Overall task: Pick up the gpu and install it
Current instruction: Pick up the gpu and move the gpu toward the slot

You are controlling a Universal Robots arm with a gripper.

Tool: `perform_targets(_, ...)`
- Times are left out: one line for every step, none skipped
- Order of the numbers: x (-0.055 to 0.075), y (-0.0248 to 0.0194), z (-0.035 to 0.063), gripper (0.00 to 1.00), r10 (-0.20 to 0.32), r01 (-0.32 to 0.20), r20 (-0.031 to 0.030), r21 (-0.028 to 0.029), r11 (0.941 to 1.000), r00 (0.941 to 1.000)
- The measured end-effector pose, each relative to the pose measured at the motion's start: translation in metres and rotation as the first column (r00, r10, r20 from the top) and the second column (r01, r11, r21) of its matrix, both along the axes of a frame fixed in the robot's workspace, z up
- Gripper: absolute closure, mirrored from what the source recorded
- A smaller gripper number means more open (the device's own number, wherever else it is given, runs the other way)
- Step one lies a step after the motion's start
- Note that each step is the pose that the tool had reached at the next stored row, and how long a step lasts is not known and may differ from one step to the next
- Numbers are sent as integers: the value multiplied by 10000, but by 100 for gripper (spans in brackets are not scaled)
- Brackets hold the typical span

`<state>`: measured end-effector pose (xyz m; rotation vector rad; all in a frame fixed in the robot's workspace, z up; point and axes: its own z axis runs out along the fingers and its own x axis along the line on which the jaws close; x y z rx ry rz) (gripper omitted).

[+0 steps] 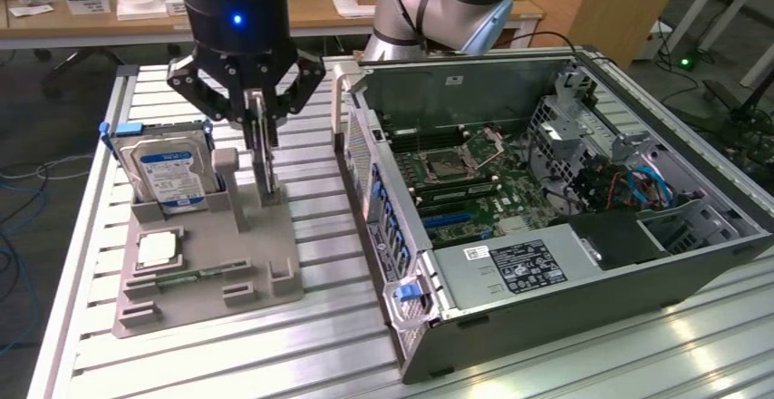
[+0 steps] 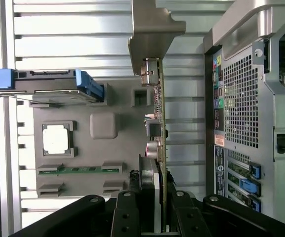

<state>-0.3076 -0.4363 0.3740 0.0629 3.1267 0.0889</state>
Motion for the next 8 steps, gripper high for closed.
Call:
perform_targets(0, 0, 31, 72, 0, 0, 0, 1, 10000, 10000)
perform_targets(0, 0, 61, 72, 0, 0, 0, 2, 10000, 10000)
perform_targets(0, 0, 91, 72, 0, 0, 0, 2, 10000, 10000)
perform_targets(0, 0, 121, 72, 0, 0, 1, 3, 10000, 10000)
perform_targets(0, 0, 154, 72, 0, 0, 0, 4, 10000, 10000)
perform_targets(0, 0, 183, 72, 0, 0, 0, 4, 10000, 10000)
perform_targets(0, 0, 212, 72, 0, 0, 0, 4, 10000, 10000)
perform_targets(0, 0, 239, 72, 0, 0, 0, 5, 10000, 10000)
